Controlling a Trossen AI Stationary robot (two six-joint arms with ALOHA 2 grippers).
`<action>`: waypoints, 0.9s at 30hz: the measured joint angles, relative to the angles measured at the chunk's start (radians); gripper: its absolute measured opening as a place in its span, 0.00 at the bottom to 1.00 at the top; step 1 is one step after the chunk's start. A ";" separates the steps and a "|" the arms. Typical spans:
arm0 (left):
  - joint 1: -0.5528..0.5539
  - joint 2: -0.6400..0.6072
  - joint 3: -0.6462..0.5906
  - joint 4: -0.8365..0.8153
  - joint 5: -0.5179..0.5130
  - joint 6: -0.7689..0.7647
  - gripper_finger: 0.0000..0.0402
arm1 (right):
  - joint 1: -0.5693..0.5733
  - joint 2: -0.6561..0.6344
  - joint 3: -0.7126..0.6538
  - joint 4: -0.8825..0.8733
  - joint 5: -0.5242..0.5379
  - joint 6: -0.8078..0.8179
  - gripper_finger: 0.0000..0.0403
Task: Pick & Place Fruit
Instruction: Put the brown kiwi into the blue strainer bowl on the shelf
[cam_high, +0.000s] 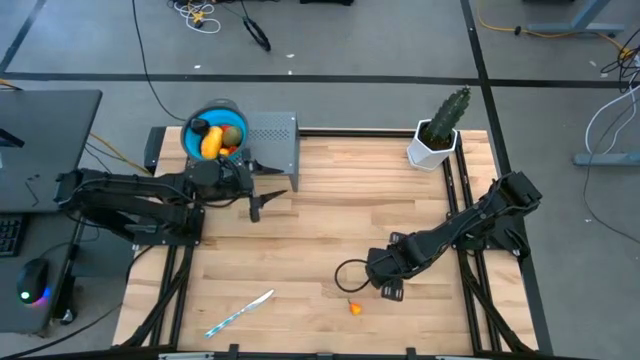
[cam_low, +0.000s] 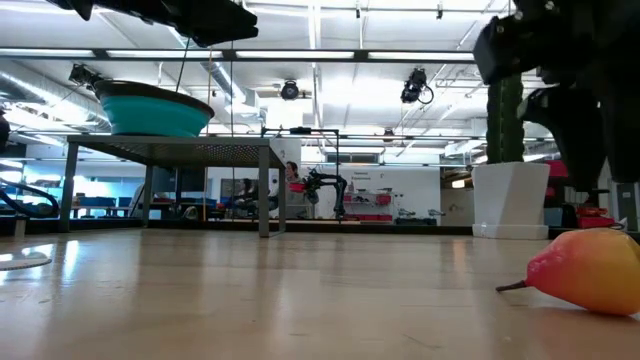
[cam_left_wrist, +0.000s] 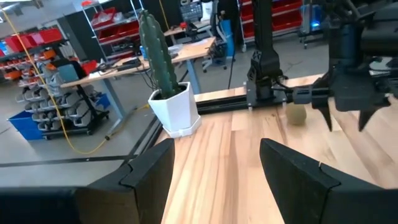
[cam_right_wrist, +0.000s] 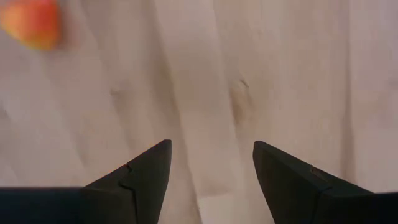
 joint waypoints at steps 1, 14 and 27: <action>0.000 0.000 0.000 -0.001 0.000 -0.005 0.62 | -0.001 0.000 0.000 -0.019 -0.002 0.001 0.59; 0.000 -0.001 0.000 -0.003 -0.001 -0.008 0.62 | 0.029 0.000 0.000 -0.374 -0.104 0.182 0.62; 0.000 -0.002 0.000 -0.007 -0.001 -0.012 0.62 | 0.112 0.000 -0.005 -0.554 0.059 0.283 0.84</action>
